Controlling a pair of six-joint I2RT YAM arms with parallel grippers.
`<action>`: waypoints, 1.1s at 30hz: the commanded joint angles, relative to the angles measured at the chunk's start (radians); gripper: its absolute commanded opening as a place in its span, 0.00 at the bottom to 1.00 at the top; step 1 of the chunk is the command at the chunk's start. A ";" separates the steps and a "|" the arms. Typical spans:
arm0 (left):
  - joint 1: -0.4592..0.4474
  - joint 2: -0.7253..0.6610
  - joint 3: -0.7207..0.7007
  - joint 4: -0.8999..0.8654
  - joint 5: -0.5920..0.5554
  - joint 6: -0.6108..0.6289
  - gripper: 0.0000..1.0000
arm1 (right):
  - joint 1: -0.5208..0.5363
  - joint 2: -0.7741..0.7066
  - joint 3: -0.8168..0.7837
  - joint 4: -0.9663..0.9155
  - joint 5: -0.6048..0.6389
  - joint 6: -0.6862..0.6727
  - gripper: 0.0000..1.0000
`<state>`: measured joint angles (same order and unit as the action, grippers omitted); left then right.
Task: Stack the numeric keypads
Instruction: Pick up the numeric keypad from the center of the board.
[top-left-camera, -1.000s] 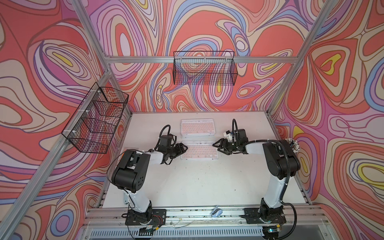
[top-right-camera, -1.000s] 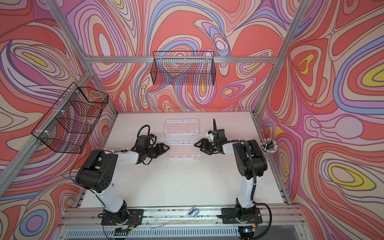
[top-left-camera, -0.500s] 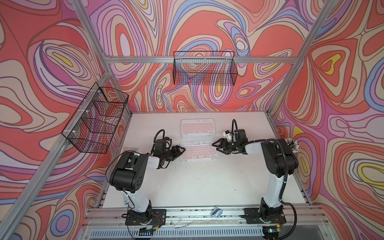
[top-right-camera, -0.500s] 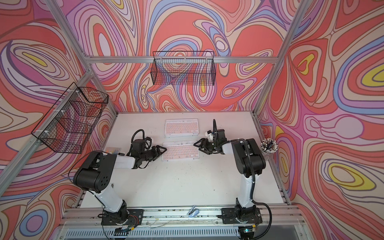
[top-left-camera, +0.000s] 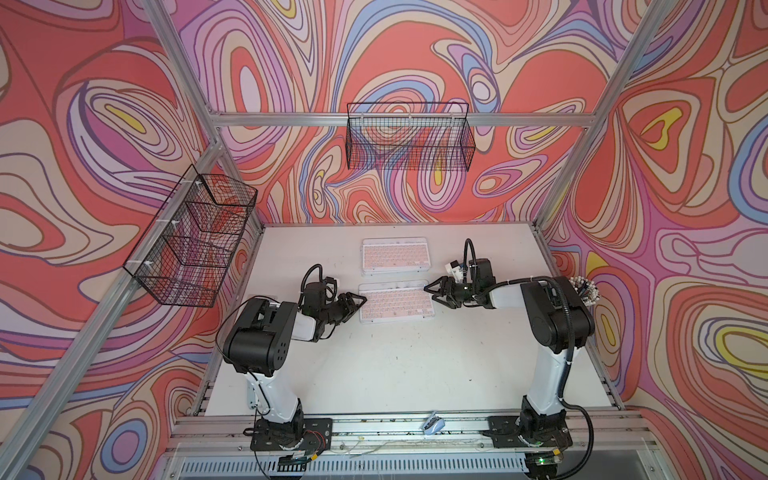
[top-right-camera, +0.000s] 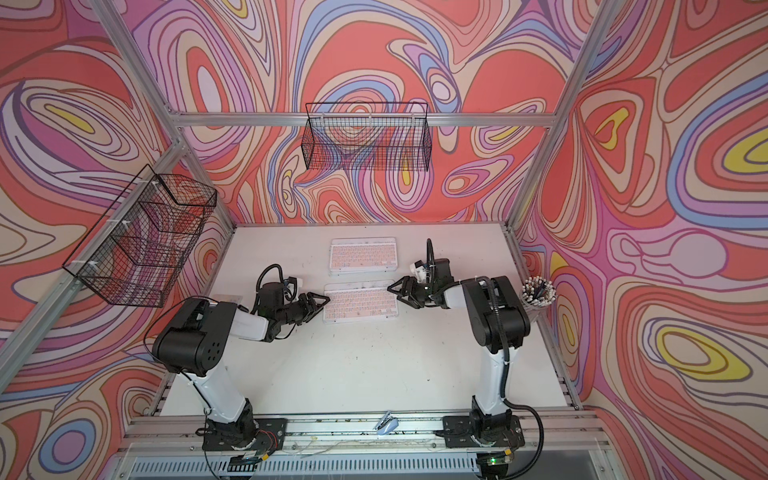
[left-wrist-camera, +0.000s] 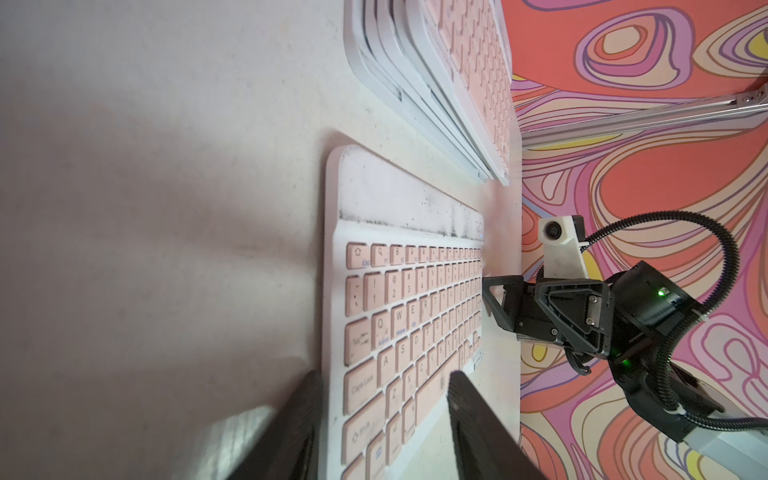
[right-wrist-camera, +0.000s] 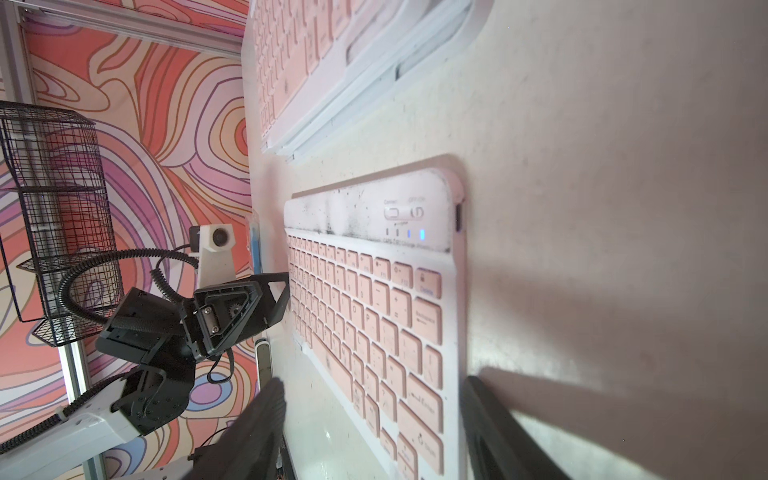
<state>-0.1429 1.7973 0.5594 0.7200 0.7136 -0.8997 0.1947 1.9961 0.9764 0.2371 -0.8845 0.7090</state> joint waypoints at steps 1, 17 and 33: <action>-0.029 0.033 -0.022 0.098 0.150 -0.066 0.51 | 0.034 0.056 -0.007 -0.018 -0.076 0.022 0.69; -0.026 0.033 -0.067 0.148 0.152 -0.112 0.44 | 0.035 0.052 -0.016 0.000 -0.073 0.035 0.67; -0.024 -0.252 0.019 -0.272 0.106 0.090 0.21 | 0.034 0.056 0.029 -0.010 -0.067 0.046 0.66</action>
<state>-0.1646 1.5597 0.5591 0.4858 0.8043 -0.8322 0.2226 2.0274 0.9859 0.2493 -0.9619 0.7467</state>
